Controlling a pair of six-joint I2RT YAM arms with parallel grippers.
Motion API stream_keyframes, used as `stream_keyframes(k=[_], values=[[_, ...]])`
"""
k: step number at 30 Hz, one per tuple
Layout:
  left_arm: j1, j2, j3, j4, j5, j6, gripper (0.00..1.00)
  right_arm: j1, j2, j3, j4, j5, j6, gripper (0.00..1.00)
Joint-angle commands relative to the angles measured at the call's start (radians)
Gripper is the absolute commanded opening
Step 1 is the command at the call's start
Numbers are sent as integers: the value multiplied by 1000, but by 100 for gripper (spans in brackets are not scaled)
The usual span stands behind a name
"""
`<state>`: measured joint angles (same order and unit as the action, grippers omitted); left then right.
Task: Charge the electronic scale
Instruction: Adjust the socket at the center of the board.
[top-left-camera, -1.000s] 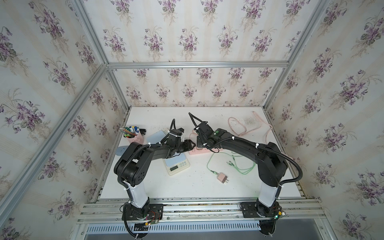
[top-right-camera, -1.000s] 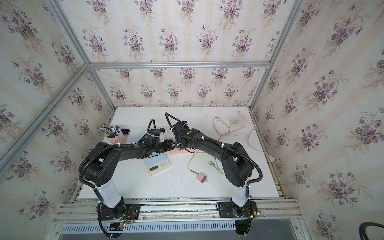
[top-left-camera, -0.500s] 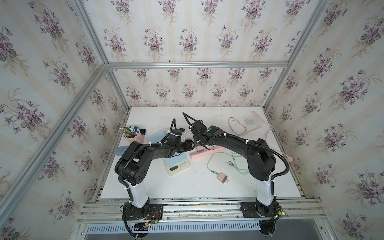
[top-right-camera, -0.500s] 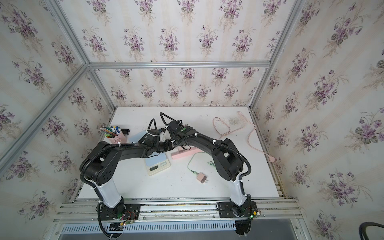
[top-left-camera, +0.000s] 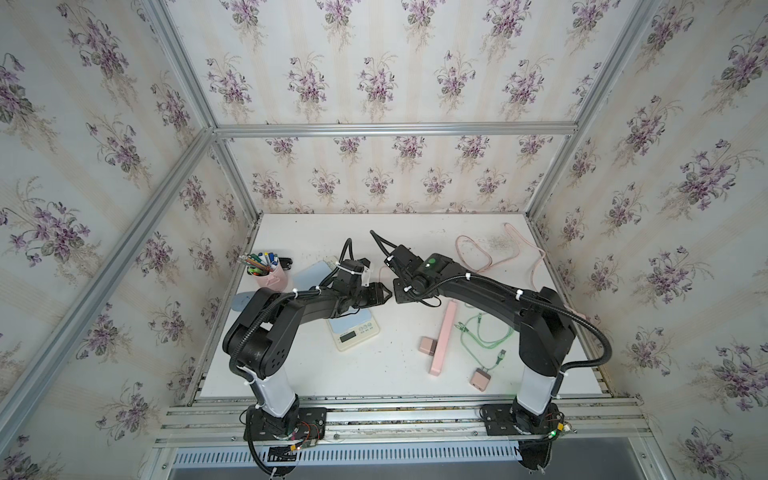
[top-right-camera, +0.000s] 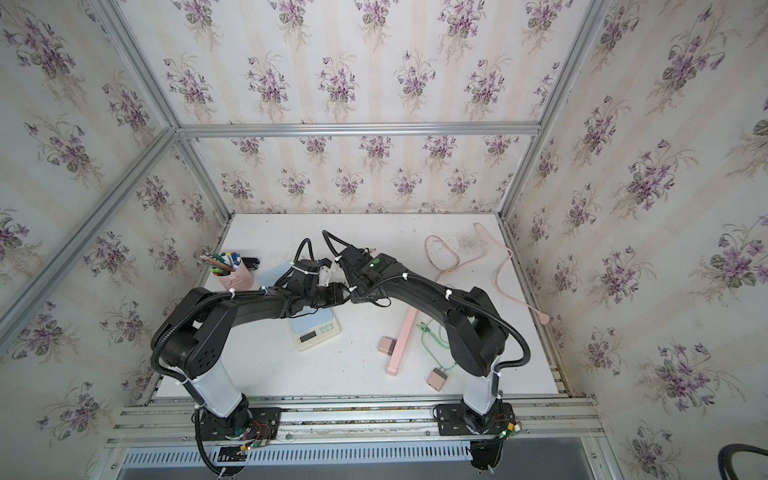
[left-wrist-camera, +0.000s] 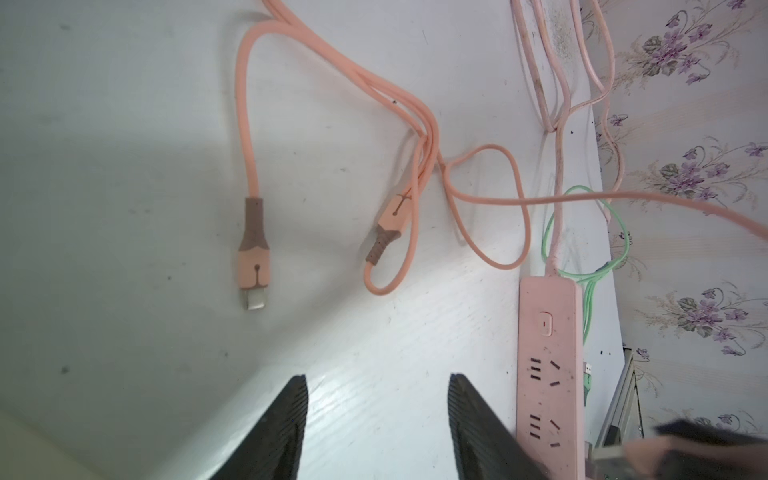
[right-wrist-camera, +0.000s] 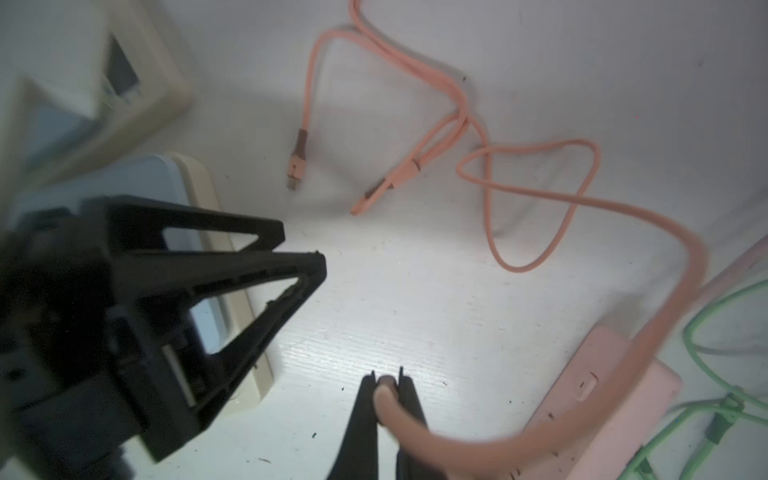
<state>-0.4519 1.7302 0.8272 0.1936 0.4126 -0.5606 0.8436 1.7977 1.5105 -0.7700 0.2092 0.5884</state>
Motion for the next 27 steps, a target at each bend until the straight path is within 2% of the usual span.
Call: stream_keyframes(k=[1, 5, 9, 13, 16, 19, 23, 27], values=[[-21, -53, -16, -51, -4, 76, 58, -25, -85, -32, 40, 67, 49, 0], [-131, -126, -33, -93, -38, 148, 62, -135, -215, -235, 92, -41, 108, 0], [-324, -143, 10, -177, -145, 199, 65, -286, -319, -466, 152, -197, 128, 0], [-509, -92, 85, -239, -264, 206, 65, -401, -398, -587, 187, -266, 123, 0], [-603, -29, 157, -328, -354, 223, 66, -440, -437, -605, 197, -281, 110, 0], [-660, 23, 213, -397, -408, 230, 66, -459, -446, -590, 188, -281, 91, 0], [-714, 73, 271, -476, -468, 249, 64, -464, -449, -585, 190, -298, 81, 0], [-754, 134, 347, -592, -537, 284, 57, -465, -454, -588, 205, -310, 81, 0]])
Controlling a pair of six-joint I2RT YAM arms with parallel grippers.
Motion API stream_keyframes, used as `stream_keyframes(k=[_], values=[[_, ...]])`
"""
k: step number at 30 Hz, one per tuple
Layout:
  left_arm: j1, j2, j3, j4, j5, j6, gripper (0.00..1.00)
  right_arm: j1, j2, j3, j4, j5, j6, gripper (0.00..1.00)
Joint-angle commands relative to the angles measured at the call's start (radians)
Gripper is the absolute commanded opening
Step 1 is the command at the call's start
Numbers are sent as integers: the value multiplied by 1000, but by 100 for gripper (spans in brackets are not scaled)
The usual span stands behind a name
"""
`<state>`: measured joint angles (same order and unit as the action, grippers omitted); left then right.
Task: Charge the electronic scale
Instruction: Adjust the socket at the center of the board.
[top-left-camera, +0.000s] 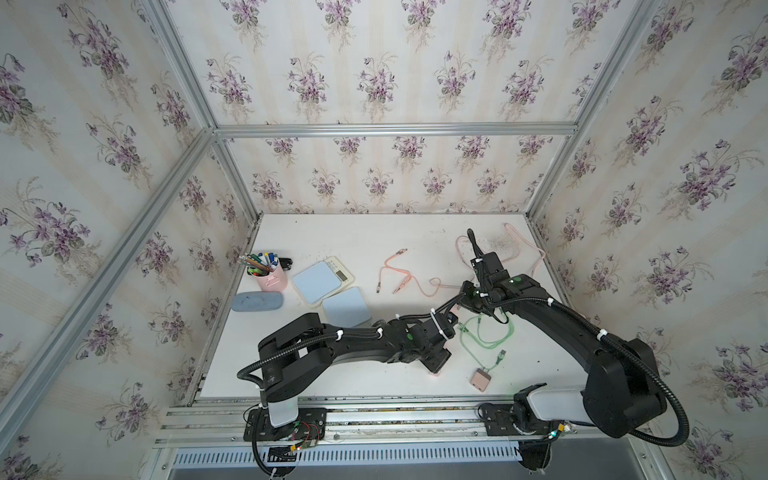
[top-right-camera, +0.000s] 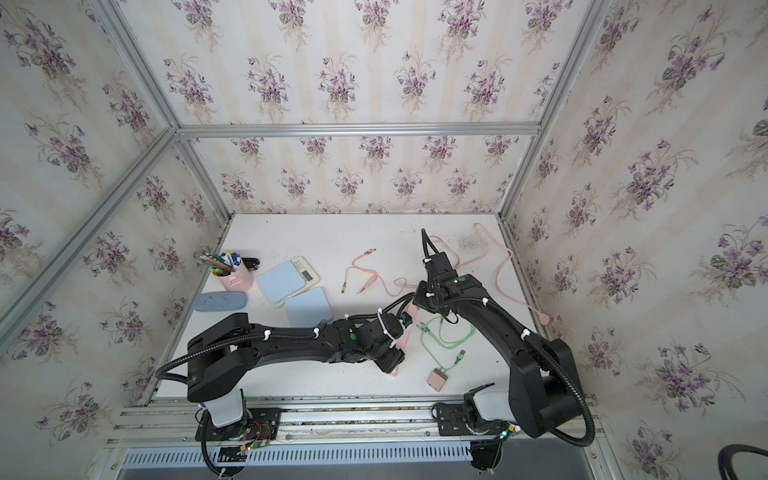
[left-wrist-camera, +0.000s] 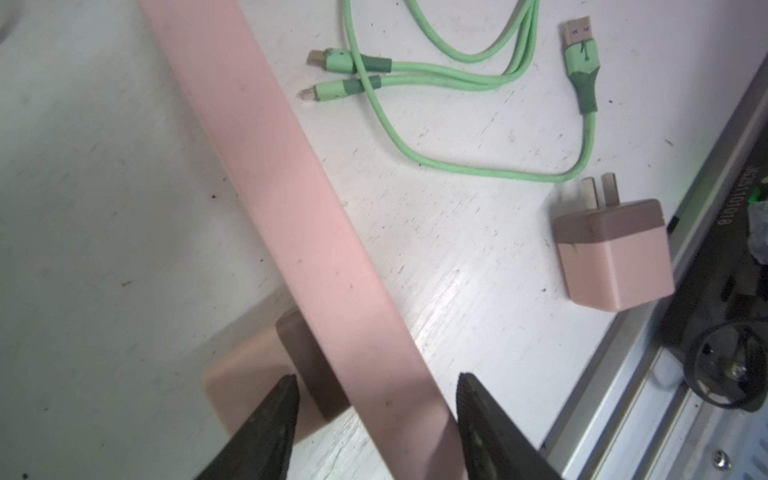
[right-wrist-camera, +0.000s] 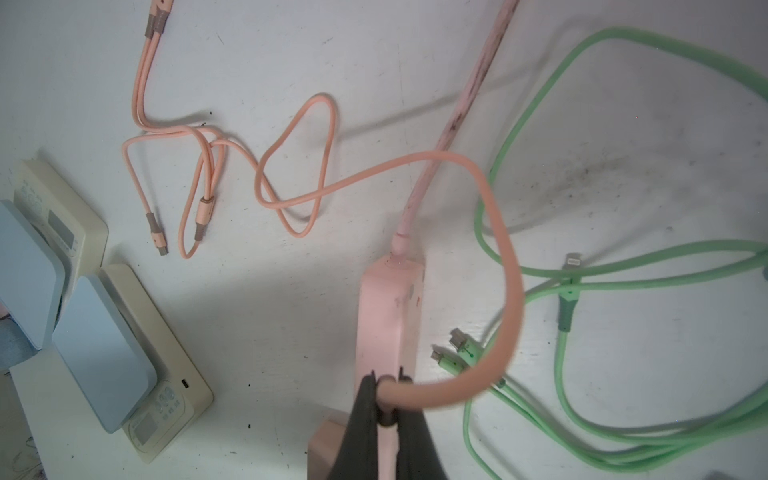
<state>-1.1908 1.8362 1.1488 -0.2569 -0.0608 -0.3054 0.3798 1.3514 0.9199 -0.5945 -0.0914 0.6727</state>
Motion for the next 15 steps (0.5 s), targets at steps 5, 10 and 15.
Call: stream_keyframes(k=[5, 10, 15], values=[[-24, 70, 75, -226, -136, 96, 43, -24, -5, 31, 33, -19, -19, 0], [-21, 100, 154, -316, -330, 280, 30, -82, 17, 107, 38, -45, -43, 0], [20, 165, 243, -330, -554, 495, 13, -126, 72, 231, 29, -54, -67, 0]])
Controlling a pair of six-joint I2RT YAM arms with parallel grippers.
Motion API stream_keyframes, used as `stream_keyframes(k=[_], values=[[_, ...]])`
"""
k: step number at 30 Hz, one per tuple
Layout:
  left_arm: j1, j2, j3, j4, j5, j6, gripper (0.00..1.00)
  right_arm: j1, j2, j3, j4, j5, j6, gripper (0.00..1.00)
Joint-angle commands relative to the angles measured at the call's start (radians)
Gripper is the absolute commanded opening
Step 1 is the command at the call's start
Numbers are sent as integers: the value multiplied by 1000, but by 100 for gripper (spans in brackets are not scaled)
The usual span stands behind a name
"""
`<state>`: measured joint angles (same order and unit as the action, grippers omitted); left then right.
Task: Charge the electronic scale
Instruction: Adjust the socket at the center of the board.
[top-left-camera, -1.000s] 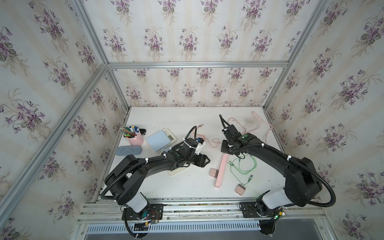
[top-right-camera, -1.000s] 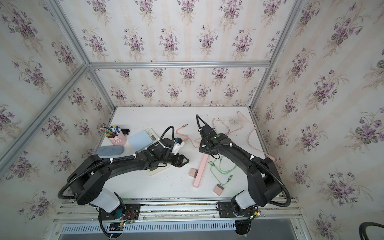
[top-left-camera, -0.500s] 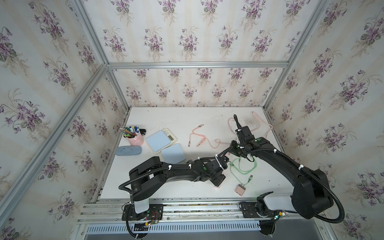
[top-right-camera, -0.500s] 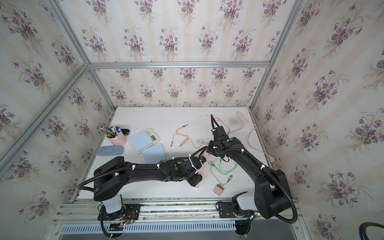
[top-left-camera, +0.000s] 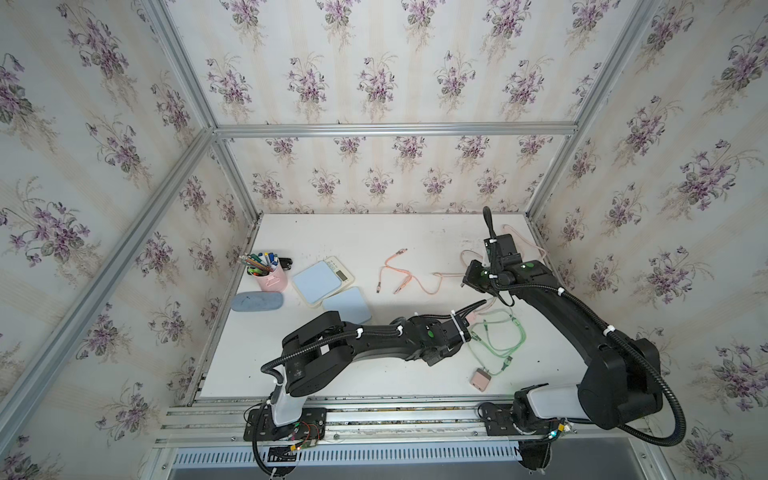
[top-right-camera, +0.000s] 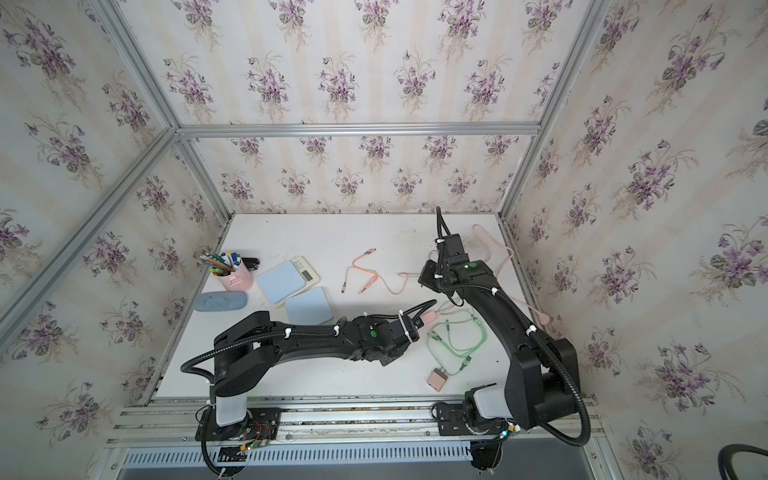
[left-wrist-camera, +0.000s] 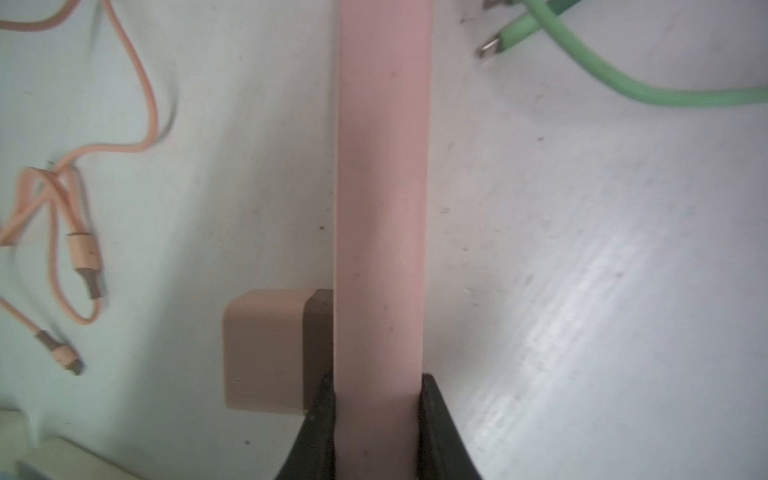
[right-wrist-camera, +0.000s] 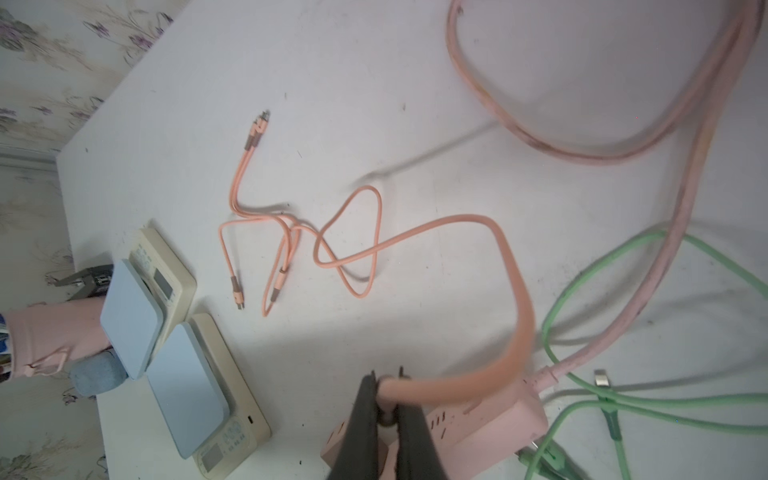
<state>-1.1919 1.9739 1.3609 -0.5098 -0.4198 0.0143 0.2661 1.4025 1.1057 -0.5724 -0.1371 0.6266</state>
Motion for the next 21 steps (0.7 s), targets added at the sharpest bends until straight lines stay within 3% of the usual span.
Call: stream_keyframes(k=[1, 7, 12, 15, 19, 21], values=[[37, 47, 54, -74, -237, 215, 12, -16, 32, 68, 6, -9, -23, 0], [114, 153, 130, 66, -467, 442, 11, -18, 92, 103, 31, -47, -14, 0], [113, 239, 85, 202, -517, 516, 16, -9, 112, 20, 113, -113, 9, 0], [86, 259, 40, 218, -525, 477, 26, 24, 144, -1, 154, -134, 7, 0], [35, 256, -22, 222, -516, 403, 60, 90, 212, -3, 212, -151, 2, 0], [17, 238, -42, 221, -505, 370, 68, 107, 246, -3, 224, -158, 4, 0]])
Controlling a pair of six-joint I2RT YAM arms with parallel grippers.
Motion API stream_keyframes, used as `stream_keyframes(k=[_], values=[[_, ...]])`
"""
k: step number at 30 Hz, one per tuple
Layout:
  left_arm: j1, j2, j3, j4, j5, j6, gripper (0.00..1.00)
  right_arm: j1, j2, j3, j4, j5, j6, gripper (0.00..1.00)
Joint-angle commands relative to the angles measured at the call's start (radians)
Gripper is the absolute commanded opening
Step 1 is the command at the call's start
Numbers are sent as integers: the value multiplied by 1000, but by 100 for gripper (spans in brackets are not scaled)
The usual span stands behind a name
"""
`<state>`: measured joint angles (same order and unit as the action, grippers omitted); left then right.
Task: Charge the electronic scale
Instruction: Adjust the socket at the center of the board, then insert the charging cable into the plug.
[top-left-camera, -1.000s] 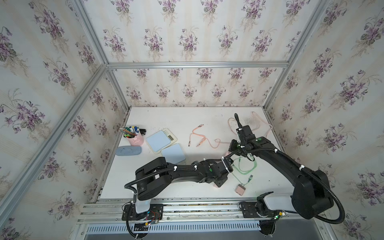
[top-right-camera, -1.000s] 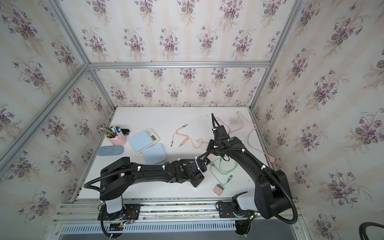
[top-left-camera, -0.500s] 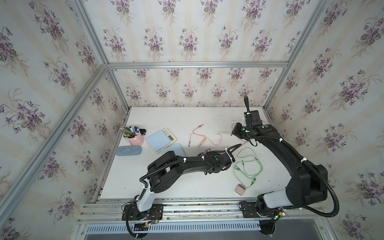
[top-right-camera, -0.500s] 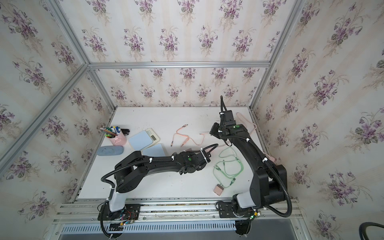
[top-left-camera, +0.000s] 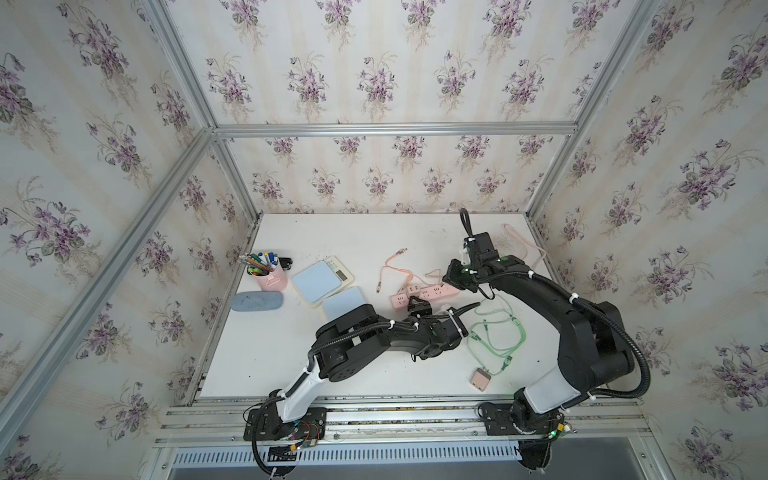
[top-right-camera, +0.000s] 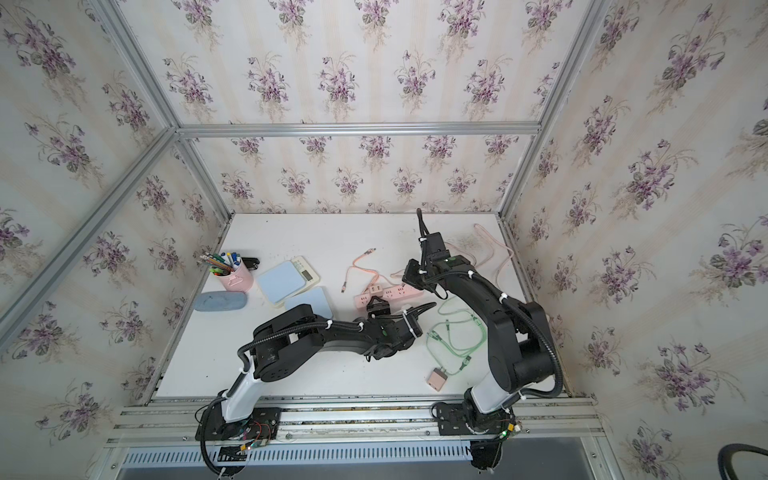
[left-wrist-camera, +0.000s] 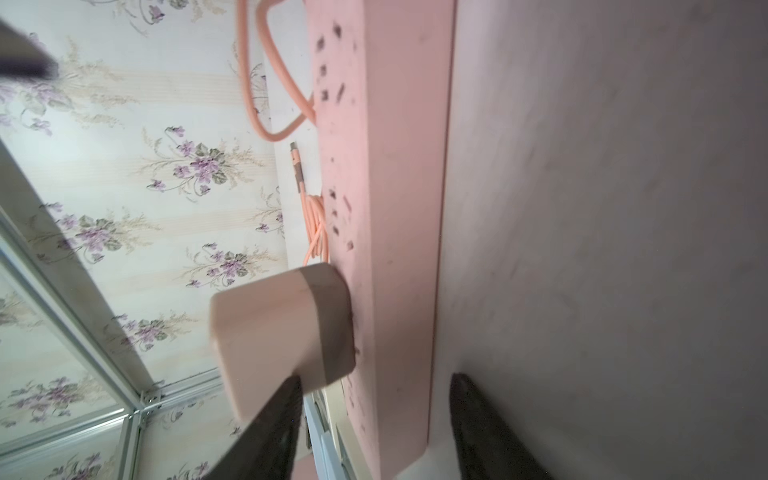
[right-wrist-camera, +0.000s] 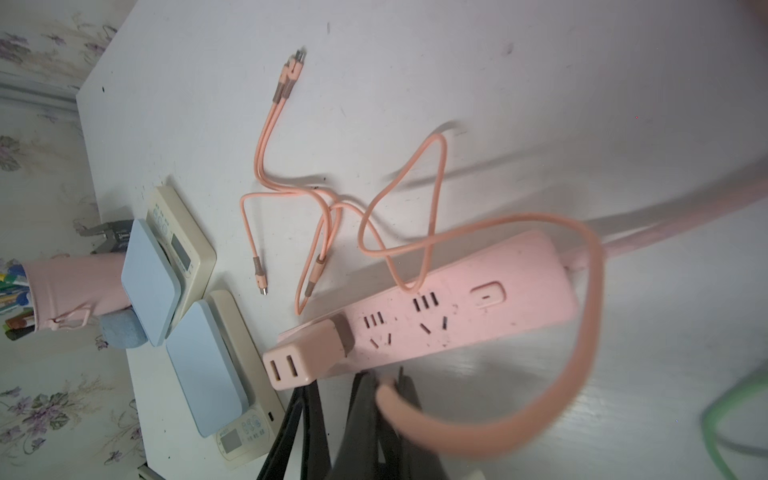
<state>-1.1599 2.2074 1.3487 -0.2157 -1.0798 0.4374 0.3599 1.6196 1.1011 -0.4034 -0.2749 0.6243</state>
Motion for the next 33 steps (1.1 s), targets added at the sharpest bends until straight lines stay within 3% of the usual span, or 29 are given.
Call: stream_keyframes(k=[1, 7, 12, 15, 20, 26, 30, 33], values=[[-22, -12, -40, -77, 163, -75, 73, 18, 40, -3, 60, -20, 6, 0], [-35, -197, -67, -166, 278, -232, 80, 22, 20, -27, 50, 7, -19, 0], [-8, -438, -100, -207, 490, -312, 80, 22, -57, 10, 39, -24, -137, 0], [71, -590, -131, -205, 740, -383, 80, 21, -101, 32, 60, -93, -217, 0], [321, -736, -200, -87, 1331, -516, 77, 20, -168, 34, 148, -246, -296, 0], [522, -696, -238, 173, 1845, -650, 68, 16, -205, 25, 254, -455, -310, 0], [596, -655, -299, 499, 1980, -854, 62, 15, -197, 28, 273, -566, -319, 0], [616, -647, -304, 539, 1994, -876, 60, 14, -193, 25, 278, -612, -324, 0]])
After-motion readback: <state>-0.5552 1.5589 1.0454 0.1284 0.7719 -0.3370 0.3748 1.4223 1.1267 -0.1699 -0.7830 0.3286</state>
